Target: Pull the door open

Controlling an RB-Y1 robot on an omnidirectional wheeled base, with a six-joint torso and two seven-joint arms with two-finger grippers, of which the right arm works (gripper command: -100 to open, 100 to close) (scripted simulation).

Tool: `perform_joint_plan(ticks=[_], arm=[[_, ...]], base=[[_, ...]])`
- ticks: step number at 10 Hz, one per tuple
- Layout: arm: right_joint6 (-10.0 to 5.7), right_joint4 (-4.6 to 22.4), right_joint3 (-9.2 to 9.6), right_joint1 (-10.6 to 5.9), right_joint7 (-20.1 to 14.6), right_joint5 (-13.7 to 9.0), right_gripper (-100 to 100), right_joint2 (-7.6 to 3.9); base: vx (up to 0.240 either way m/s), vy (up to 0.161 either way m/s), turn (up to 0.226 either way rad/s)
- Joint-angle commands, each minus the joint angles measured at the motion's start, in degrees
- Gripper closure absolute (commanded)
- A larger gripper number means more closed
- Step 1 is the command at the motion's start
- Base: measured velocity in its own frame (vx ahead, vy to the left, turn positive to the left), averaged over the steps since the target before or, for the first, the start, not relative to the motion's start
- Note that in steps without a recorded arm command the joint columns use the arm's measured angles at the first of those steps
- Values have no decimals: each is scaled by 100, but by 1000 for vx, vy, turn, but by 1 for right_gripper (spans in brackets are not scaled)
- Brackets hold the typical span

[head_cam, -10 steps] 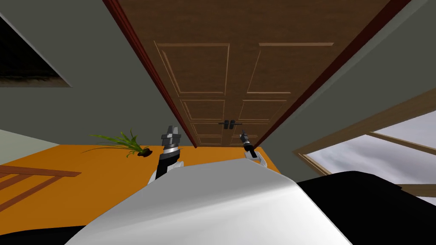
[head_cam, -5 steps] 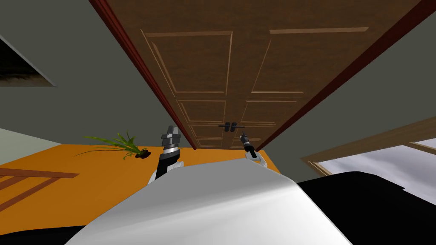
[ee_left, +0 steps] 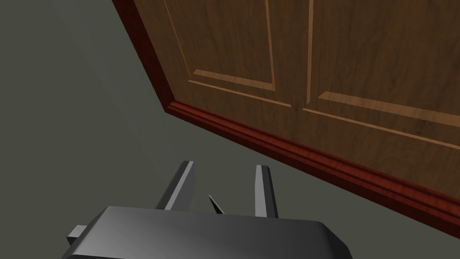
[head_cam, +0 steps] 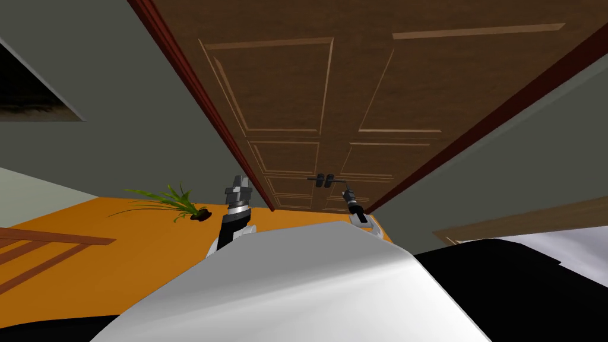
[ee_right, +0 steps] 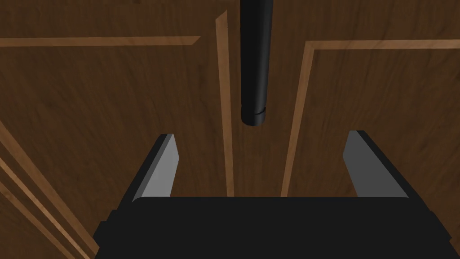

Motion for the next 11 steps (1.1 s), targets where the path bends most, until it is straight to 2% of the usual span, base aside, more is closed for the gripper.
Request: perform_joint_plan(ticks=[1, 2, 3, 5, 6, 7, 11], arm=[[-78, 183, -102, -36, -33, -52, -100, -95], [-120, 287, -177, -56, -70, -101, -100, -173], [-149, 336, -194, -83, -91, -125, -100, -204], [-205, 369, -131, -177, -118, -141, -100, -200], [-194, 373, -156, -147, -114, -139, -100, -214], [-194, 373, -156, -147, -114, -139, 100, -214], [-194, 373, -156, -147, -114, -139, 100, -214]], base=[[93, -22, 43], [136, -45, 130], [181, -38, 123], [185, -35, 137], [81, -2, 32], [-9, -3, -27], [-19, 0, 1]])
